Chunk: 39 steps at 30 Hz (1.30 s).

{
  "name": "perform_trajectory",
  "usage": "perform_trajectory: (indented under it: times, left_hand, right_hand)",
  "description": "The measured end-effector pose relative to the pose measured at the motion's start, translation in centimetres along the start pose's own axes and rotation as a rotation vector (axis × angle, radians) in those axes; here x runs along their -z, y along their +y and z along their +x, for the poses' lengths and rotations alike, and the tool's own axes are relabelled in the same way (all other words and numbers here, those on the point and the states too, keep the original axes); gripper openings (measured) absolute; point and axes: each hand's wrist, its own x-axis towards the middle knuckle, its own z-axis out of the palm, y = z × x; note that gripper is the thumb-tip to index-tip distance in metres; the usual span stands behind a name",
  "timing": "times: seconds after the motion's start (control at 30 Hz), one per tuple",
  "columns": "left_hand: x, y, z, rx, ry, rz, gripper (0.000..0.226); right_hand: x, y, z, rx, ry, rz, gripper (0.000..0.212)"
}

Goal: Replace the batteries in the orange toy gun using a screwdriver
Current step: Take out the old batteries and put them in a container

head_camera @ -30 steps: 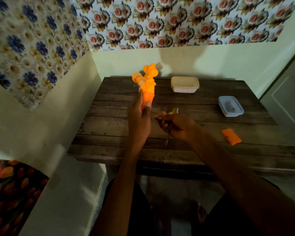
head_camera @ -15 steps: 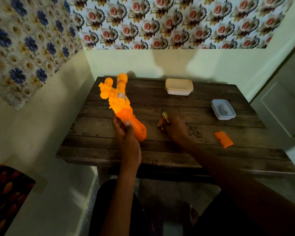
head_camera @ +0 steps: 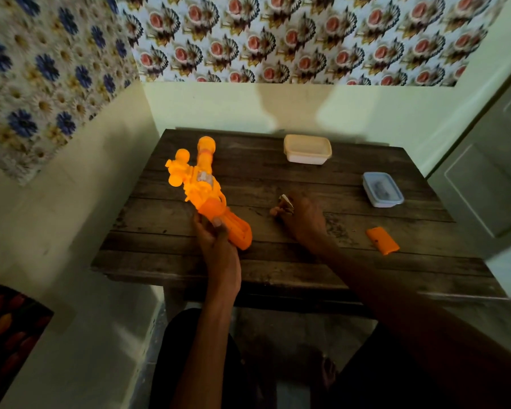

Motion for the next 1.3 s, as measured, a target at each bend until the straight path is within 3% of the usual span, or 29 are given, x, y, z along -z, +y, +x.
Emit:
perform_trajectory:
  times: [0.3, 0.47, 0.6, 0.73, 0.83, 0.9, 1.0, 1.3]
  left_hand:
    - [0.8, -0.4, -0.1, 0.031, -0.081, 0.101, 0.059]
    - [1.1, -0.4, -0.5, 0.044, -0.065, 0.17, 0.072]
    - [1.4, -0.1, -0.4, 0.077, -0.051, 0.115, 0.06]
    - [1.8, 0.1, 0.0, 0.114, -0.05, 0.11, 0.063]
    - [2.3, 0.5, 0.1, 0.103, -0.054, 0.147, 0.055]
    - [2.4, 0.7, 0.1, 0.094, -0.052, 0.194, 0.049]
    - [2.8, 0.8, 0.2, 0.039, -0.001, 0.324, 0.038]
    - [4.4, 1.6, 1.4, -0.084, 0.22, 0.733, 0.029]
  right_hand:
    - [1.2, 0.5, -0.6, 0.206, -0.03, -0.144, 0.03]
    - [1.2, 0.3, 0.3, 0.153, -0.024, -0.104, 0.013]
    - [1.1, 0.5, 0.2, 0.128, -0.007, -0.025, 0.011]
    - [0.9, 0.0, -0.8, 0.038, -0.038, 0.169, 0.013]
    - [1.0, -1.1, -2.2, 0.076, -0.223, 0.291, 0.026]
    - [0.9, -2.4, -3.7, 0.172, -0.389, 0.221, 0.038]
    - [-0.5, -3.7, -4.6, 0.338, -0.318, 0.098, 0.047]
    - [-2.4, -5.6, -5.3, 0.282, -0.172, 0.226, 0.032]
